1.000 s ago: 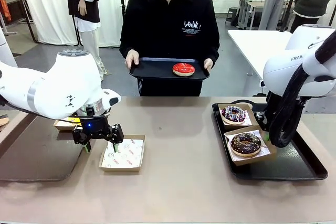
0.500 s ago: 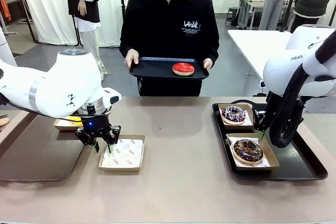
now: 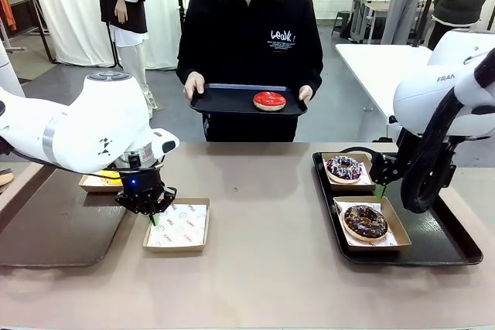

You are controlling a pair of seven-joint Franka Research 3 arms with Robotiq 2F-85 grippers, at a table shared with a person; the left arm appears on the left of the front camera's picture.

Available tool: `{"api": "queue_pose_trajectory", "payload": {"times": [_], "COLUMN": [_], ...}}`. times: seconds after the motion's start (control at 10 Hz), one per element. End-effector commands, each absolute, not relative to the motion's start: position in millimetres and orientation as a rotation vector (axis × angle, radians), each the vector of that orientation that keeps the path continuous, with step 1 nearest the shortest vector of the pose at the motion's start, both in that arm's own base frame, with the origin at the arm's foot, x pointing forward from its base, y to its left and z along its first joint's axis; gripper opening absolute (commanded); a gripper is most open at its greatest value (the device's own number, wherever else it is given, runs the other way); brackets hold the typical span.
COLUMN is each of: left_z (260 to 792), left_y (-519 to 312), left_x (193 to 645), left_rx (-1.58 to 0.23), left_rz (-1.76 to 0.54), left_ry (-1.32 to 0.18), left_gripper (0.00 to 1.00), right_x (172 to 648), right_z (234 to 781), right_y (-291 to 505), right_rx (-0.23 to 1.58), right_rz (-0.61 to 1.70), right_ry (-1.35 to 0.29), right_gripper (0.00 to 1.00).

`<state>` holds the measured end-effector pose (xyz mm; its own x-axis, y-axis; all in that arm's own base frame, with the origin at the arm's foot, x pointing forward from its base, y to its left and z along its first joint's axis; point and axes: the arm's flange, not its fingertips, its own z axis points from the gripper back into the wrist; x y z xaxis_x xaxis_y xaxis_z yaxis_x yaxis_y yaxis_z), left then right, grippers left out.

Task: Individually package the donuts and arrange them on the tray.
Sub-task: Place the picked Paper togo box on the Handle tray while simultaneously picking up another Paper togo box from the table with the other hand.

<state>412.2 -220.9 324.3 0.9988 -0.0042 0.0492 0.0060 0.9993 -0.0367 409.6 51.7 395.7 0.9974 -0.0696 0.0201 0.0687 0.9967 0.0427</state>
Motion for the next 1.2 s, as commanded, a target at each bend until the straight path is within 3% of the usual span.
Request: {"api": "queue_pose_trajectory", "payload": {"times": [0.0, 0.3, 0.6, 0.7, 1.1], "left_z": [328.8, 344.7, 370.8, 381.2, 447.2], "left_y": [-223.0, -224.7, -239.2, -251.1, -293.3], "left_x": [412.5, 411.3, 409.7, 406.5, 421.4], "left_rx": [-0.048, -0.065, -0.049, -0.054, -0.051], "left_rz": [0.007, 0.001, -0.066, -0.105, -0.131], "left_ry": [-0.055, -0.047, -0.058, -0.079, -0.141], "left_gripper": [0.00, 0.00, 0.00, 0.00, 0.00], "right_x": [396.2, 363.3, 363.6, 374.3, 375.4], "right_z": [412.2, 457.8, 492.4, 488.0, 436.4], "right_y": [41.0, -13.0, -122.4, -153.0, -202.2], "right_rx": [0.111, 0.475, 0.888, 1.015, 1.229], "right_rz": [-0.055, 0.076, -0.047, -0.133, -0.254], "right_ry": [-0.018, 0.117, 0.184, 0.185, 0.173], "right_gripper": [1.00, 1.00, 1.00, 1.00, 1.00]}}
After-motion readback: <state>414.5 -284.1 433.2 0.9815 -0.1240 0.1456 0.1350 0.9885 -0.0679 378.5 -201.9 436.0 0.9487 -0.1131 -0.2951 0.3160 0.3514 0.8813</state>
